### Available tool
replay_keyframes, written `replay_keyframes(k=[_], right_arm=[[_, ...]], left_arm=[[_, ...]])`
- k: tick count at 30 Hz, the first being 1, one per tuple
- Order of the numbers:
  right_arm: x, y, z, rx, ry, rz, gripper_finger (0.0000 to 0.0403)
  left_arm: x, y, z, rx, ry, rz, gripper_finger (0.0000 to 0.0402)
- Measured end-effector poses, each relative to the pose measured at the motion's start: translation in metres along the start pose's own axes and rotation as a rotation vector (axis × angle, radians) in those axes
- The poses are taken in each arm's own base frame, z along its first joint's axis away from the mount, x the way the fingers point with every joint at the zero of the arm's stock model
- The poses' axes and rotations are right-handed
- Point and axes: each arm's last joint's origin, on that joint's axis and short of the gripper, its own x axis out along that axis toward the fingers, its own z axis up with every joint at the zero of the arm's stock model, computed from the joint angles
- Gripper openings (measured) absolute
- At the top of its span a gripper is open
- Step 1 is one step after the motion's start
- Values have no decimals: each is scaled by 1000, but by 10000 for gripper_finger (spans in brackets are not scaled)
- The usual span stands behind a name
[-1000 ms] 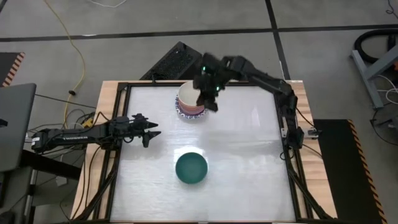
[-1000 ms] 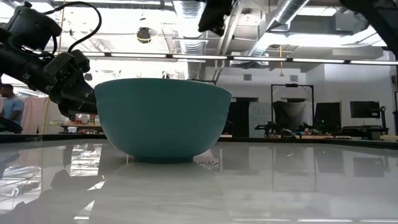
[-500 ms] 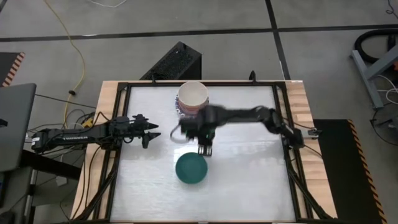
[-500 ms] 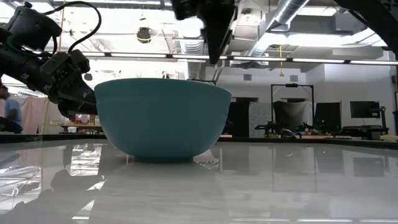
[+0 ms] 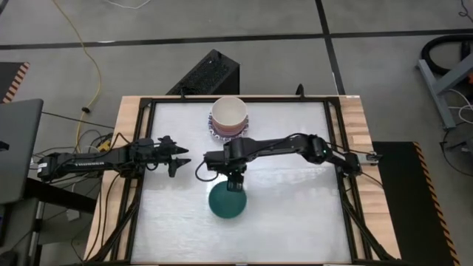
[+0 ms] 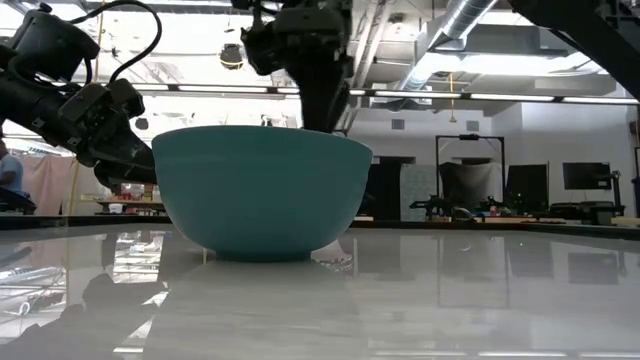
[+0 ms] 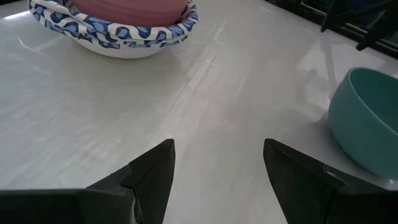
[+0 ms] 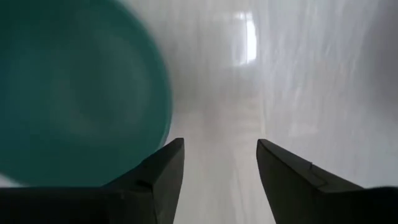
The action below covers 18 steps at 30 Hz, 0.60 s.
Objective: Nest bowls inside each other
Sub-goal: Stack the green bowl on top of the white bowl
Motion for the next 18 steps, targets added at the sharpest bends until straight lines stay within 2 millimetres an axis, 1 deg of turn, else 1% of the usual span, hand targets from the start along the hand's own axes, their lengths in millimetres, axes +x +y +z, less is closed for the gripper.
replay_keyframes(k=[5,14,18], right_arm=[[0,-4,6,-3,-53,8,222],[-1,10,13,-81,-141,76,221],[1,10,13,-90,-141,77,221]], left_arm=[[0,0,0,0,0,0,235],[0,0,0,-1,-1,1,235],[0,0,0,-1,-1,2,235]])
